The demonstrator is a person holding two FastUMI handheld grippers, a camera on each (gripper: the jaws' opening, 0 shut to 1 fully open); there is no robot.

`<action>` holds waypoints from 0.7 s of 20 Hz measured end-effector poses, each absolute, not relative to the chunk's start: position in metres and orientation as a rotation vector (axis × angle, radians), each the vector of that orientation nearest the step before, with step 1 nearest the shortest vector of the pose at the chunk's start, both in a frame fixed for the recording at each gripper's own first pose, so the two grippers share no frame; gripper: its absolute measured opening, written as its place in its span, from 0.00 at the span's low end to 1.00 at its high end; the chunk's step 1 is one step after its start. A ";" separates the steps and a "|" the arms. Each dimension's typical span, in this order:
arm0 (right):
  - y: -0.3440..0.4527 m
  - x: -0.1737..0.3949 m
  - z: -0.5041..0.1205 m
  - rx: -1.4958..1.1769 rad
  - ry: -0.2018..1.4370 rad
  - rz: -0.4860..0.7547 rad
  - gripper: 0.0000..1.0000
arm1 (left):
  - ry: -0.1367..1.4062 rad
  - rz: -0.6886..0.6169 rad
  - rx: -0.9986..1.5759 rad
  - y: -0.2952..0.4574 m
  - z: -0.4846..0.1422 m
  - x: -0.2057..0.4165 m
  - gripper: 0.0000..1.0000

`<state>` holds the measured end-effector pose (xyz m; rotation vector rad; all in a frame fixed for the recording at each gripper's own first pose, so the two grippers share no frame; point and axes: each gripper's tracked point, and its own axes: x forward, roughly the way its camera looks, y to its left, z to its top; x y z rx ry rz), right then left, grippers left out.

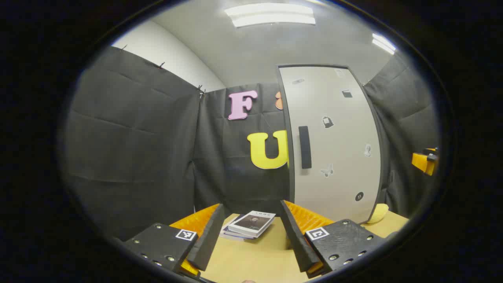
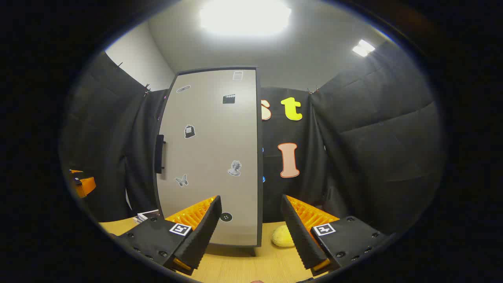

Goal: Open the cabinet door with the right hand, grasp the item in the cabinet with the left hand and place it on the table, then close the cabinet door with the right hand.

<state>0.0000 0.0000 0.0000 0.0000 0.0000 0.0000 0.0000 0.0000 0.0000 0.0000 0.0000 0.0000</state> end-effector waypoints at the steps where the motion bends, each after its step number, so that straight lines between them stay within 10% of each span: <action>1: 0.001 -0.002 0.000 0.001 -0.003 0.002 0.96 | -0.005 -0.002 0.004 0.000 0.001 -0.001 0.85; 14: -0.015 -0.012 0.000 0.042 0.016 -0.070 0.95 | -0.011 -0.061 -0.017 -0.012 0.006 0.008 0.85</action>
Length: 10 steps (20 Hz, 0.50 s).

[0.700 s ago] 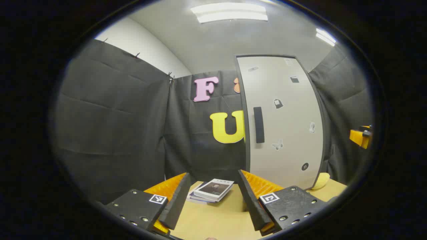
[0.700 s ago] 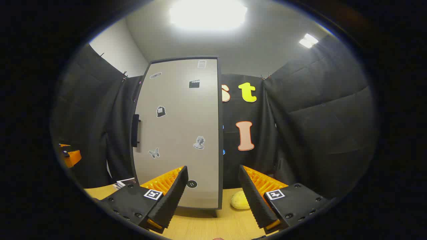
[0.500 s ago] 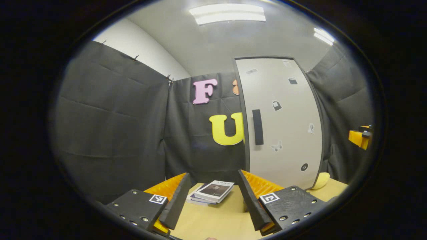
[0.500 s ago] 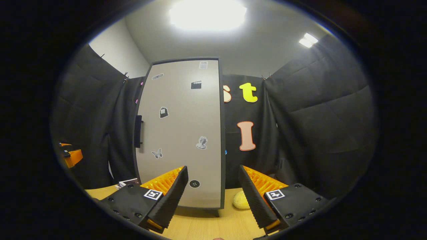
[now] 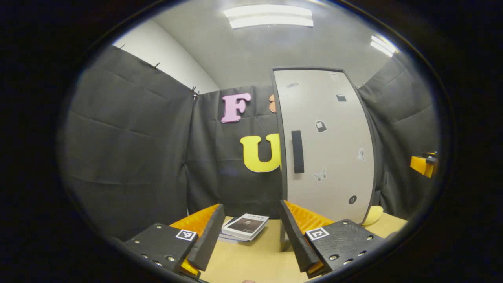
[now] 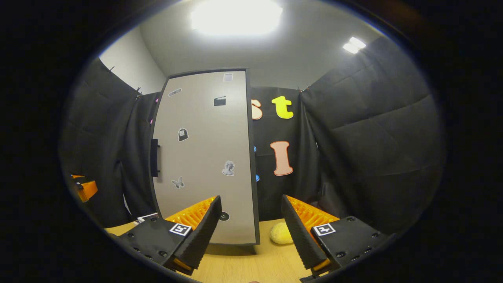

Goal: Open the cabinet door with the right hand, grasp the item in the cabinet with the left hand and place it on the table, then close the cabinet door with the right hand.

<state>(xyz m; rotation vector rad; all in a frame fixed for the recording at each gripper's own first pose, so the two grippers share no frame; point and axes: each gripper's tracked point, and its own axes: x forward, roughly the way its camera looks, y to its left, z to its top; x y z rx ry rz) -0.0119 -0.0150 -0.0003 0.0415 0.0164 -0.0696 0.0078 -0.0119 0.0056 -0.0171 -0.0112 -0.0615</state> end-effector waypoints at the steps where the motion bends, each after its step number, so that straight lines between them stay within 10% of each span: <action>1: -0.016 -0.012 0.000 0.044 0.018 -0.072 0.95 | -0.010 -0.066 -0.018 -0.014 0.005 0.009 0.85; 10: -0.006 -0.004 0.004 0.071 0.042 -0.039 0.96 | -0.016 -0.062 0.001 -0.005 0.009 0.014 0.85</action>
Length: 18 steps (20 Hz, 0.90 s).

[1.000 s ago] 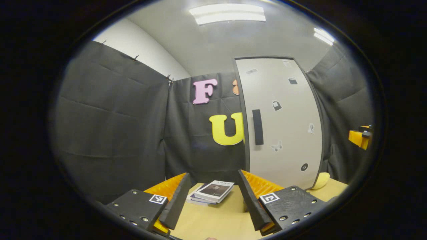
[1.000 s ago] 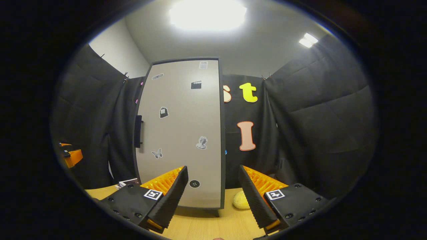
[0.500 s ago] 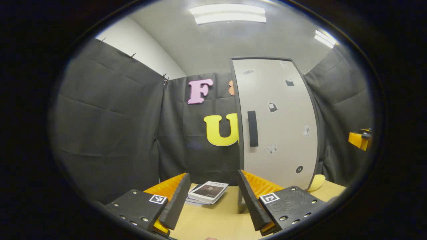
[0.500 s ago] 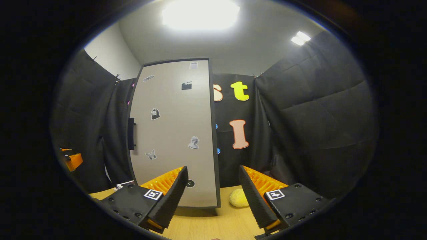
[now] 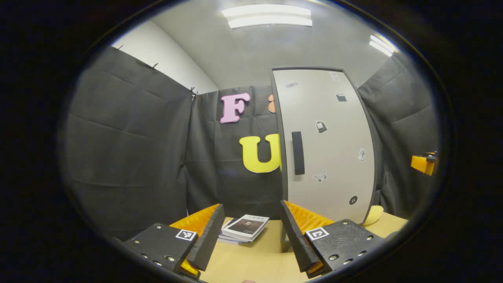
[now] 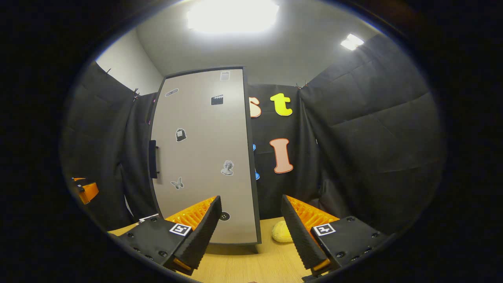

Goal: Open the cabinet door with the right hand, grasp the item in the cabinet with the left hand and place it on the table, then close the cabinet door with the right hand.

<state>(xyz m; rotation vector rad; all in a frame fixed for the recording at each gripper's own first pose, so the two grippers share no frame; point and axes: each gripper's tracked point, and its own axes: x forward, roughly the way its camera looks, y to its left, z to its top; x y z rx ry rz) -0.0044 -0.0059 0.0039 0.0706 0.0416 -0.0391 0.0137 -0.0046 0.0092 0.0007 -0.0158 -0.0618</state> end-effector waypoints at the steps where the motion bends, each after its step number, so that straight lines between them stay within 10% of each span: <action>1: 0.001 0.000 0.005 0.074 0.045 -0.025 0.94 | -0.016 -0.057 0.002 -0.002 0.007 0.014 0.85; 18: 0.208 0.118 0.069 0.128 0.036 0.257 0.98 | 0.064 0.064 0.000 0.112 -0.039 0.015 0.86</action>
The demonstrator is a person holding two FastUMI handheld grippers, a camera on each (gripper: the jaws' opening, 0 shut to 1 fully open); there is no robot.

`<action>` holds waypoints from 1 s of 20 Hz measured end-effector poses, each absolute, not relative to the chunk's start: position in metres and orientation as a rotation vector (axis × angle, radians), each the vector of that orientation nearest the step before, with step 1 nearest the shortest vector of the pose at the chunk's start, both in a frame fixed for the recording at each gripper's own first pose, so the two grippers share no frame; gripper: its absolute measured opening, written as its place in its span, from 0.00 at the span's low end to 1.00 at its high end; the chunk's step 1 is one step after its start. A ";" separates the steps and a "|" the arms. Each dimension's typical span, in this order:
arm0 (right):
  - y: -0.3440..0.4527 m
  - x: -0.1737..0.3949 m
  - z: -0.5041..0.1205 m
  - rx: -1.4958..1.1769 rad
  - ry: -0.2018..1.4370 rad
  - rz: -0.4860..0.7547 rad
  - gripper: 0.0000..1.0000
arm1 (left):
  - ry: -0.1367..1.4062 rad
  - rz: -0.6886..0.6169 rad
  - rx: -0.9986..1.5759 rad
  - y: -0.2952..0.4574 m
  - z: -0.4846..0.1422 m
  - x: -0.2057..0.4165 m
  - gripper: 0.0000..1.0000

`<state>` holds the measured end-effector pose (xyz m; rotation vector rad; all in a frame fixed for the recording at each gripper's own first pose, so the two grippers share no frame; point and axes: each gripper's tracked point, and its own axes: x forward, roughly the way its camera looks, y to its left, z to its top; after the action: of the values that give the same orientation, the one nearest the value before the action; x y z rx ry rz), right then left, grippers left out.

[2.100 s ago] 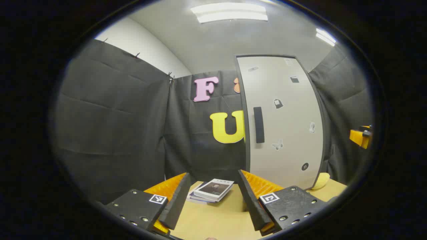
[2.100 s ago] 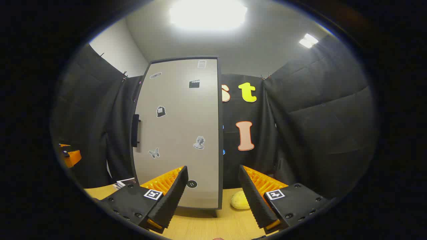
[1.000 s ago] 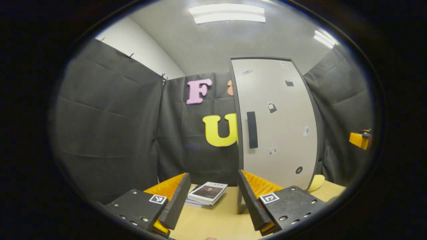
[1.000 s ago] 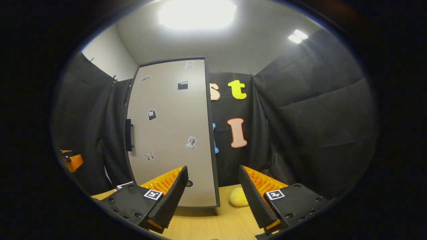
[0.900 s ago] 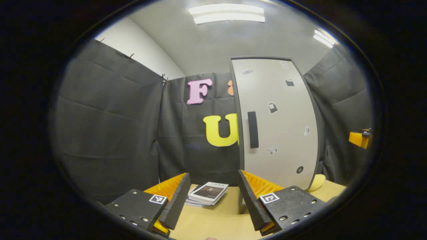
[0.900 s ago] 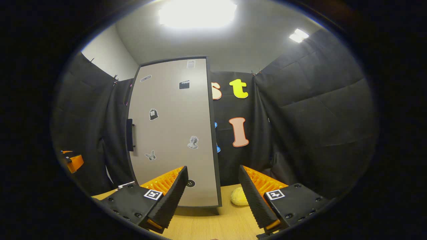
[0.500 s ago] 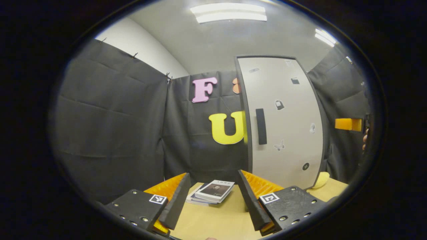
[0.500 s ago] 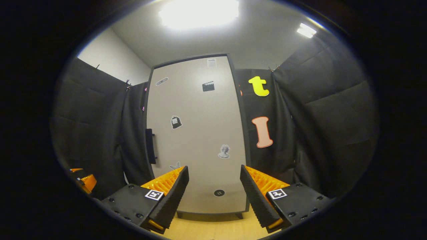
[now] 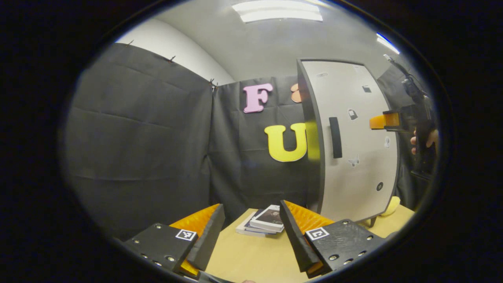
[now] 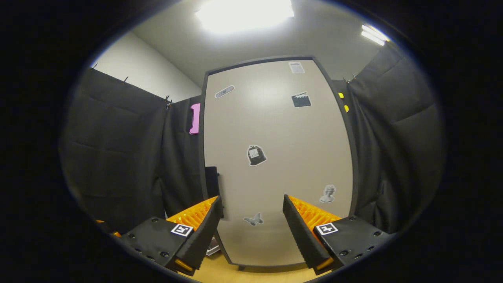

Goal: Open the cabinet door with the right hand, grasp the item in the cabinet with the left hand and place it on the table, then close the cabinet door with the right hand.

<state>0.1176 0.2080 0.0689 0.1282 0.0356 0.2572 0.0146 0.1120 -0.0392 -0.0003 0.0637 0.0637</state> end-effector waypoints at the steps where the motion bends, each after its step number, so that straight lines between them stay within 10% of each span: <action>1: 0.220 0.126 0.066 0.121 0.047 0.262 0.98 | 0.071 0.069 0.003 0.120 -0.044 0.015 0.85; 16: 0.306 0.197 0.029 0.045 0.190 0.216 0.72 | 0.121 0.138 -0.014 0.217 -0.073 0.011 0.85; 20: 0.304 0.198 0.025 0.044 0.223 0.181 0.39 | 0.122 0.148 -0.025 0.231 -0.075 0.007 0.85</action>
<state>0.1983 0.3044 0.0254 0.0443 0.2231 0.1809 0.0072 0.2309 -0.0754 -0.0248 0.1216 0.1482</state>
